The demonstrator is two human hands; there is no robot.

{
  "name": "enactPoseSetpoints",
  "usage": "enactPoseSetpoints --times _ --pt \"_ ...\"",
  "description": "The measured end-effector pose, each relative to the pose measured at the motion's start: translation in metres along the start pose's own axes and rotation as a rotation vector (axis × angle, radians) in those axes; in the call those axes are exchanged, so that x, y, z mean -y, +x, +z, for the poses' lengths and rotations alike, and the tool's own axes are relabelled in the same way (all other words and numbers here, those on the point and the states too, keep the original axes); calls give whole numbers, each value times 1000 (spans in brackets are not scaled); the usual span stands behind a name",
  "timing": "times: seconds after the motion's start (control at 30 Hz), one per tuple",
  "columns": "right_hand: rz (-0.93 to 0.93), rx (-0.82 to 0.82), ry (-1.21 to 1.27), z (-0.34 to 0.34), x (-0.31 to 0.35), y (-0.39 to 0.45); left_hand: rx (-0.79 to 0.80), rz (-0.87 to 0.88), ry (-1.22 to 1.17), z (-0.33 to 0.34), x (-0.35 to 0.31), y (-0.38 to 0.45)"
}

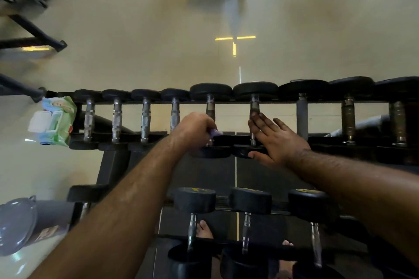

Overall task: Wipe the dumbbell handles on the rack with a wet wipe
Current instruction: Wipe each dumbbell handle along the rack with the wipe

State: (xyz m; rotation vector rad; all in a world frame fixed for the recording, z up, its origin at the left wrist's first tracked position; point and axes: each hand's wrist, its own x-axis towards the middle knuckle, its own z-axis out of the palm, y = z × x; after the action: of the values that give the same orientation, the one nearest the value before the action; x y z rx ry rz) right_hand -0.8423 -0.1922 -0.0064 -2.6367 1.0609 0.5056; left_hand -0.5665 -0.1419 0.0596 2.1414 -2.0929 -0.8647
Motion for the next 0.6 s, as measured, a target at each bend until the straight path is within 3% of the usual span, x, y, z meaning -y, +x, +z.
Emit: enactPoseSetpoints --times 0.13,0.3,0.43,0.6 --pt "-80 -9 31 -9 -15 -11 -276 -100 -262 5 -36 -19" --pt "-73 -102 -74 -11 -76 -56 -356 -190 -573 40 -90 -35" --pt "34 -38 -13 -5 -105 -60 -486 -274 -567 68 -117 -28" --pt "-28 -41 -7 10 -116 -54 -599 -317 -640 83 -133 -14"
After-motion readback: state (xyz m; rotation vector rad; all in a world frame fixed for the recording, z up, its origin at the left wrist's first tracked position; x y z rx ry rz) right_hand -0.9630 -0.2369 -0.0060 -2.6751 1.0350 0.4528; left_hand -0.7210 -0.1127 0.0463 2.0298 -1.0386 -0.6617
